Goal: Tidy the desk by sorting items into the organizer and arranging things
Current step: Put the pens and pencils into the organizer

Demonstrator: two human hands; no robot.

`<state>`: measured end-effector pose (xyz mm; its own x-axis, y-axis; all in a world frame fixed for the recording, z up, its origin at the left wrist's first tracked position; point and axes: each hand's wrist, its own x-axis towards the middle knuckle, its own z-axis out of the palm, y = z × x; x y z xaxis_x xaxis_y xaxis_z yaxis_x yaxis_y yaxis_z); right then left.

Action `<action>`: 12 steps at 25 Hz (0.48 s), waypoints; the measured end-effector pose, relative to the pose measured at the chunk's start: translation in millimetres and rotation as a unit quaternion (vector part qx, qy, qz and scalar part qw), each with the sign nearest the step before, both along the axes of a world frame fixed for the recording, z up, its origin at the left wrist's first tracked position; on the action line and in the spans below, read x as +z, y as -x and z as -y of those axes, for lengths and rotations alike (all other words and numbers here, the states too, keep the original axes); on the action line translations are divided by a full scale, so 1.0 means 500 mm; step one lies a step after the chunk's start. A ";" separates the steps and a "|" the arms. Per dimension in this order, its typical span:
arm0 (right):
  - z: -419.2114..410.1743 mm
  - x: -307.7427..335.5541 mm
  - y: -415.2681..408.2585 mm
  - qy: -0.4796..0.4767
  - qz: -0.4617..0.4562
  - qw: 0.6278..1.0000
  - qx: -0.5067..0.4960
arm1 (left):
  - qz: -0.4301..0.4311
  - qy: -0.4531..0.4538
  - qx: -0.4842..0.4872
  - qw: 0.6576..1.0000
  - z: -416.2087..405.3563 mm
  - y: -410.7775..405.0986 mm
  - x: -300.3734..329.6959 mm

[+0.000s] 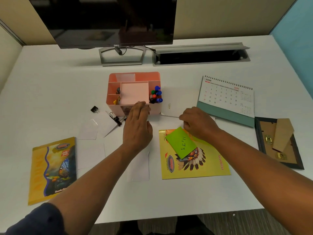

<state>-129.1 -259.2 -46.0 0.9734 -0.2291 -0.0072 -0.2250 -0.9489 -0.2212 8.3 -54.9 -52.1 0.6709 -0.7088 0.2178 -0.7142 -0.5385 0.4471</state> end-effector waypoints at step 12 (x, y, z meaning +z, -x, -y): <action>-0.108 0.180 -0.048 -0.190 0.327 0.921 -0.095 | 0.029 -0.065 0.004 0.997 -0.029 -0.018 0.018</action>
<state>-105.2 -205.4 44.1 0.7407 -0.4981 0.4508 -0.0805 -0.7319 -0.6766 17.1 -40.5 -43.3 0.6662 -0.7277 0.1633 -0.7317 -0.5953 0.3321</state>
